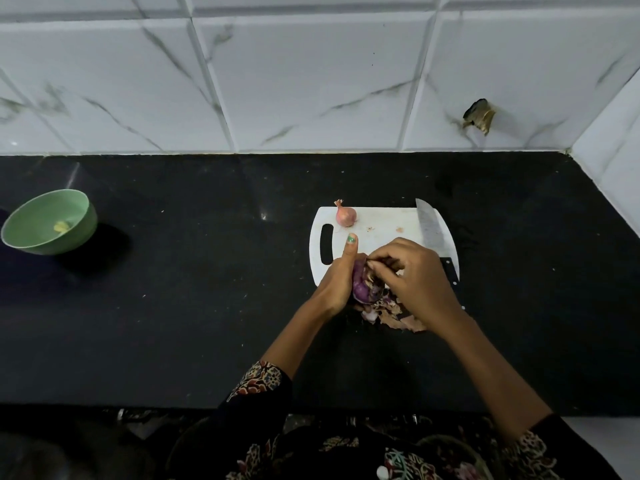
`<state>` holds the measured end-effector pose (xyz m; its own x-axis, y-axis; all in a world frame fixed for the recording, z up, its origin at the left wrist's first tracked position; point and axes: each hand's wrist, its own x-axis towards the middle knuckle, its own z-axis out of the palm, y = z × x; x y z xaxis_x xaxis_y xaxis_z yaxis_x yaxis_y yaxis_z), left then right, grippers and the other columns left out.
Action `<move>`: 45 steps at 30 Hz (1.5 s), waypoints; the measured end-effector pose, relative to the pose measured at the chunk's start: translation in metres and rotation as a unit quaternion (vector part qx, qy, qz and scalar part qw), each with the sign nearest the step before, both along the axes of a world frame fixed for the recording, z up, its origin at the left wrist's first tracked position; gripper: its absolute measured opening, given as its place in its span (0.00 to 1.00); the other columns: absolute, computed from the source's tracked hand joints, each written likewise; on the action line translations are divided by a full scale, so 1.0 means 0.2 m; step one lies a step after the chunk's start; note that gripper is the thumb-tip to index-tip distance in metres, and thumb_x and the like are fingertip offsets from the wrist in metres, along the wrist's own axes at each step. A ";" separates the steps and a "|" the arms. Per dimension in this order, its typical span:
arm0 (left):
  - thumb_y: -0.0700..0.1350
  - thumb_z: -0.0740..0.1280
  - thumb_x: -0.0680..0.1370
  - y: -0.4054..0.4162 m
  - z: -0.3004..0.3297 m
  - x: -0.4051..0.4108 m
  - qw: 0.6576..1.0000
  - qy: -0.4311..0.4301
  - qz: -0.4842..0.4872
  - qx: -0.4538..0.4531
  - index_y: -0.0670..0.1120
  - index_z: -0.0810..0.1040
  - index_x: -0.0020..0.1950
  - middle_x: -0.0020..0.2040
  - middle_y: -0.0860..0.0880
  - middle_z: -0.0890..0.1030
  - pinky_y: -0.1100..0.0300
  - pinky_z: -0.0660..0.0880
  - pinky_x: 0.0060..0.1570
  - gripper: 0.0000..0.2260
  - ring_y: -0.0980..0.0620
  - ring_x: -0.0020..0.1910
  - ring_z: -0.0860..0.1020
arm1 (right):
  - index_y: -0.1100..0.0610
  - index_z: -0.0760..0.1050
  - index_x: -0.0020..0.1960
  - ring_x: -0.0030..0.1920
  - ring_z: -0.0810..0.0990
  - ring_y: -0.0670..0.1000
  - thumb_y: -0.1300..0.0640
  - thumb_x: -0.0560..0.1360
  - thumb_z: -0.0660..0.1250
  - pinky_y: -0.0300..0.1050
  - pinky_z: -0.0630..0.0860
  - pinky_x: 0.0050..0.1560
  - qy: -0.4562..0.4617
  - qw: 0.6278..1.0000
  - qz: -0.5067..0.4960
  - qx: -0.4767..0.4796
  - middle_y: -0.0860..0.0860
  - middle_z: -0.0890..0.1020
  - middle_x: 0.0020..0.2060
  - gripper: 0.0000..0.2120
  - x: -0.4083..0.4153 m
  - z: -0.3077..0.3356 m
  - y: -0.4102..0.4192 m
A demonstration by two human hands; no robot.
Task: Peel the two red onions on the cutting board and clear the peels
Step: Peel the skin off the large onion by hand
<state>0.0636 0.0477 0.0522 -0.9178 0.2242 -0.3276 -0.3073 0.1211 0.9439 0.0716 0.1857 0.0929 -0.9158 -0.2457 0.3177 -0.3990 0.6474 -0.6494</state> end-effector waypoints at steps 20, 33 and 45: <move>0.73 0.40 0.74 -0.04 0.01 -0.02 0.995 0.035 -0.049 -0.080 0.32 0.74 0.46 0.42 0.31 0.79 0.54 0.76 0.37 0.45 0.47 0.34 0.78 | 0.61 0.83 0.45 0.36 0.80 0.49 0.63 0.69 0.72 0.43 0.77 0.36 0.034 0.995 0.075 0.049 0.52 0.83 0.37 0.05 0.03 -0.01 0.01; 0.78 0.40 0.67 -0.04 0.01 -0.04 0.997 0.017 -0.041 -0.057 0.41 0.81 0.50 0.45 0.38 0.83 0.47 0.78 0.51 0.47 0.43 0.46 0.82 | 0.54 0.81 0.49 0.45 0.80 0.40 0.58 0.71 0.73 0.30 0.75 0.43 -0.122 0.981 -0.015 -0.147 0.43 0.82 0.43 0.07 0.07 -0.03 0.02; 0.63 0.49 0.81 0.01 0.01 -0.01 0.993 0.090 0.036 -0.072 0.34 0.76 0.42 0.36 0.37 0.79 0.55 0.74 0.42 0.34 0.50 0.35 0.77 | 0.60 0.73 0.46 0.43 0.69 0.43 0.63 0.77 0.63 0.29 0.65 0.44 -0.023 0.989 -0.117 -0.082 0.49 0.73 0.44 0.01 0.07 -0.15 -0.11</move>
